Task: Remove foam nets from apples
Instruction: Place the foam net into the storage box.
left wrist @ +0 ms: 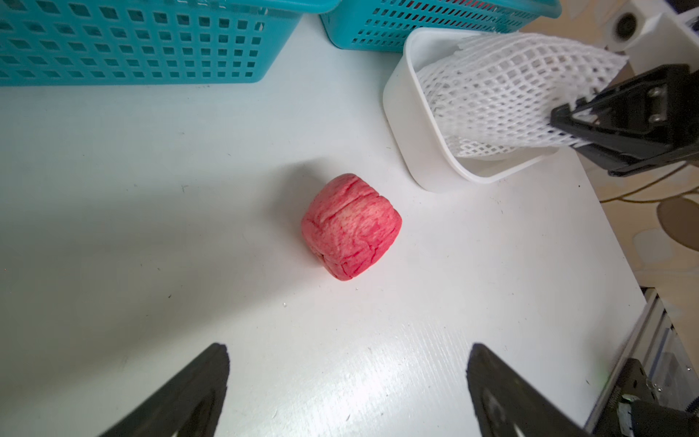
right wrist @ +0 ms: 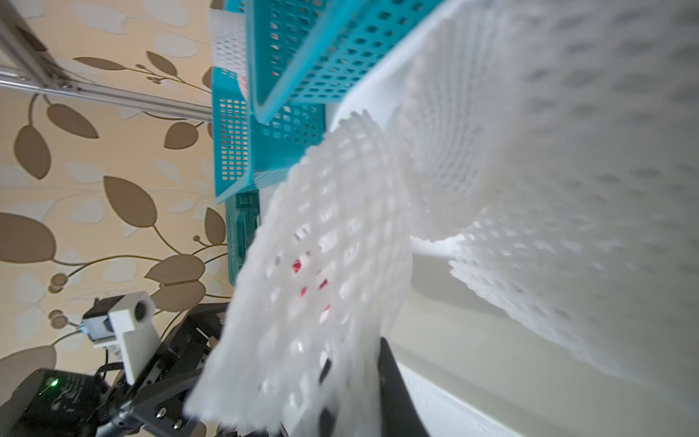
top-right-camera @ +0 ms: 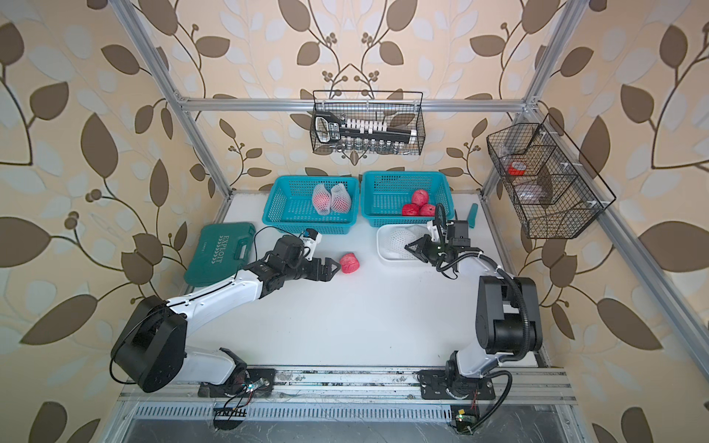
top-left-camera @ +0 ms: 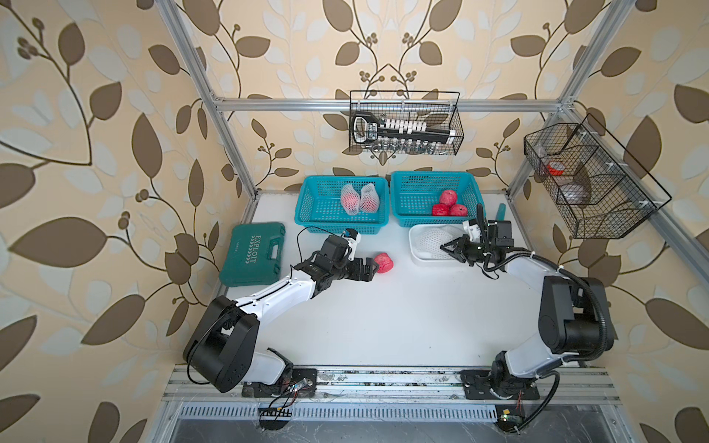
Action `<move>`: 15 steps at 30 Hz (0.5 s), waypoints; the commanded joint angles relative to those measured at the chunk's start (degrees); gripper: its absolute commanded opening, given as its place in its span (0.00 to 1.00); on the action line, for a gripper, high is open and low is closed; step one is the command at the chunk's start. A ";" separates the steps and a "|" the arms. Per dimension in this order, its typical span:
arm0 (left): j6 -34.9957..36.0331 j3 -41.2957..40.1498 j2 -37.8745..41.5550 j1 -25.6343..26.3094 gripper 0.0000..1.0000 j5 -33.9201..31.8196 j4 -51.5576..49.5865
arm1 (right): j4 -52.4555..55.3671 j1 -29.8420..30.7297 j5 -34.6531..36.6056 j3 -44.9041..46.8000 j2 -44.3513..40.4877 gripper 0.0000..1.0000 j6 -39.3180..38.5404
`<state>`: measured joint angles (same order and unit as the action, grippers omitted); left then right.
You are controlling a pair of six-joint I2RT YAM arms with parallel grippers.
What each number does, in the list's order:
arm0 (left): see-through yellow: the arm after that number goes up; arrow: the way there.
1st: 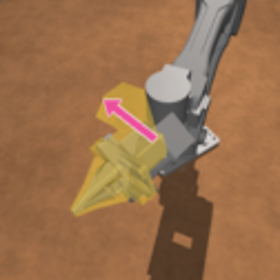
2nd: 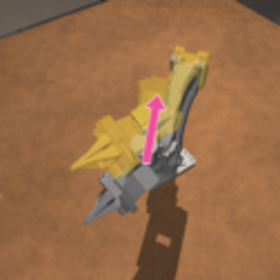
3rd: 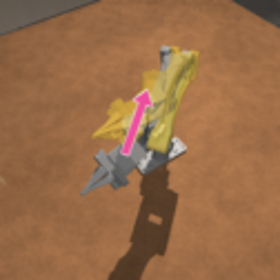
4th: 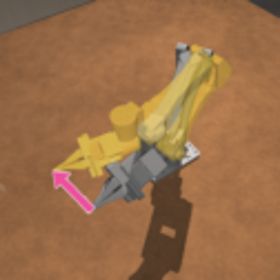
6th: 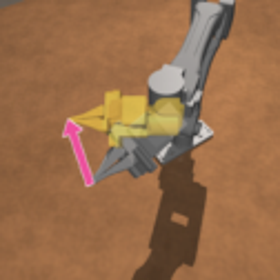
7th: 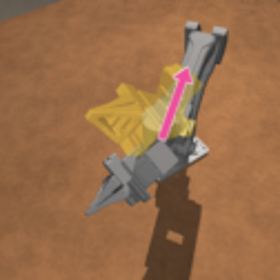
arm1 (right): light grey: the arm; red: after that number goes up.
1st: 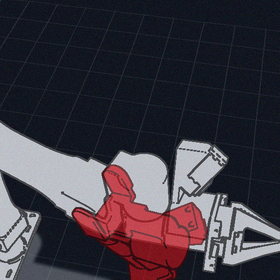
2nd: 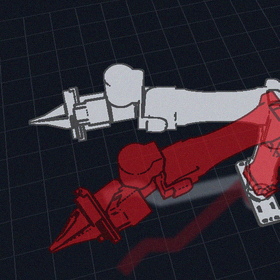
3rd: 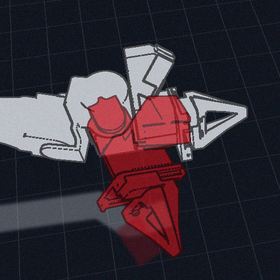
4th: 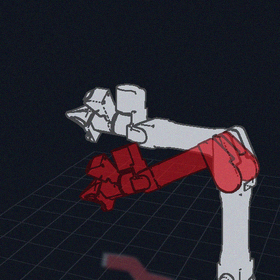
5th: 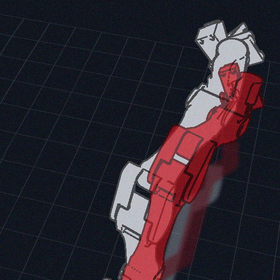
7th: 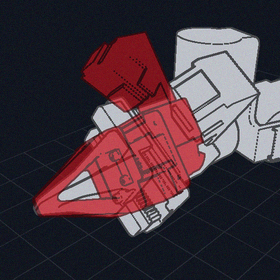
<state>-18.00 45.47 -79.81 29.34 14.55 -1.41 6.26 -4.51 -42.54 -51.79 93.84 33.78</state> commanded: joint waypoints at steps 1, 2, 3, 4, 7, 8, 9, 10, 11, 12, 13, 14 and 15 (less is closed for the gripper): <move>0.79 1.64 -0.28 0.67 0.99 0.32 0.88 | 5.62 -0.75 4.92 -2.96 3.33 0.17 -2.19; 0.82 1.55 -0.18 0.70 0.99 0.36 0.88 | 6.02 -0.76 5.54 -3.50 3.94 0.18 -2.34; 0.77 1.38 -0.10 0.67 0.99 0.15 0.88 | 5.88 -0.78 6.07 -3.67 4.34 0.22 -2.27; 0.78 1.16 -0.03 0.72 0.99 -0.15 1.02 | 5.54 -0.74 6.83 -3.66 4.35 0.28 -1.98; 1.21 1.02 -0.25 0.72 0.99 -0.76 0.82 | 4.45 -0.76 8.60 -3.35 2.54 0.47 -1.05; 1.39 1.02 -0.37 0.71 0.99 -0.93 0.71 | 4.05 -0.71 8.57 -3.16 1.90 0.47 -1.01; 1.40 1.02 -0.45 0.72 0.99 -0.97 0.79 | 4.05 -0.70 9.01 -3.02 0.97 0.47 -0.89; 1.39 1.11 -0.58 0.72 0.99 -0.99 0.79 | 4.43 -0.71 9.87 -2.96 -0.10 0.48 -1.04; 1.40 1.19 -0.69 0.72 0.99 -0.97 0.93 | 5.19 -0.77 10.66 -3.09 -0.92 0.48 -1.16; 1.43 1.27 -0.85 0.72 0.99 -1.00 1.06 | 5.97 -0.72 11.36 -3.22 -1.83 0.50 -1.47; 1.52 1.37 -1.03 0.72 0.99 -0.94 1.23 | 6.62 -0.68 11.96 -3.32 -2.81 0.50 -1.67; 1.53 1.46 -1.21 0.72 0.99 -0.93 1.39 | 6.96 -0.67 12.34 -3.18 -3.71 0.51 -1.63; 1.53 1.72 -1.46 0.72 0.99 -0.86 1.41 | 7.28 -0.76 12.63 -3.06 -4.74 0.52 -1.57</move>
<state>-17.93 45.47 -80.58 29.34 14.46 -1.41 11.35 -5.17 -32.53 -53.84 91.92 32.95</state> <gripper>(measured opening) 0.987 0.514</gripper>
